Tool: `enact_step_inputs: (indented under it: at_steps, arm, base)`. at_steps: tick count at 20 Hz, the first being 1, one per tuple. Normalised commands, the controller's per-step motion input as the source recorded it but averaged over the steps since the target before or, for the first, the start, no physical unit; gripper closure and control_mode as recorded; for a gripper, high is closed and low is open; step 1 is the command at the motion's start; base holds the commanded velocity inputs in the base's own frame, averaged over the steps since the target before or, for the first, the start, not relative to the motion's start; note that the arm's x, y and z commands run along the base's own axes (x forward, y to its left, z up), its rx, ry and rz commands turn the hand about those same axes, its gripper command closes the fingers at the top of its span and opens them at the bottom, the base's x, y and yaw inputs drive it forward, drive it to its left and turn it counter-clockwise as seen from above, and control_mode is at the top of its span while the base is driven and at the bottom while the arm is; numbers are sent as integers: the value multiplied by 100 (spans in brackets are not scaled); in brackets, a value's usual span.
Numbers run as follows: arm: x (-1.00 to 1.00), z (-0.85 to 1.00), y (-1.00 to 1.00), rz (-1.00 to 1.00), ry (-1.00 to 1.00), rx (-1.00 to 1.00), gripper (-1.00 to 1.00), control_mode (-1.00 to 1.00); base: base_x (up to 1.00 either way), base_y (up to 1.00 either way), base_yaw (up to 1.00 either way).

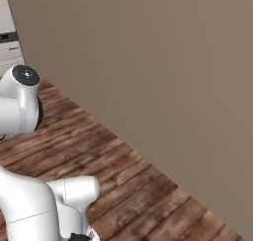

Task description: There is a wine glass and glass cup on the dining counter. Place the wine bottle next to the wine glass and the juice bottle next to the glass cup.

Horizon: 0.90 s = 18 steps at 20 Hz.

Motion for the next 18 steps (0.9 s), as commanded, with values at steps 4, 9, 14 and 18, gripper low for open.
enact_step_inputs:
  at_steps: [4,9,14,18]
  arm:
    - [0,0,0,0,0,0,100,100]
    - [0,0,0,0,0,0,100,100]
    - [0,0,0,0,0,0,100,100]
    - [0,0,0,0,0,0,100,100]
  base:
    - [95,16,52]
    - [99,18,50]
    - [100,18,47]
    - [100,18,47]
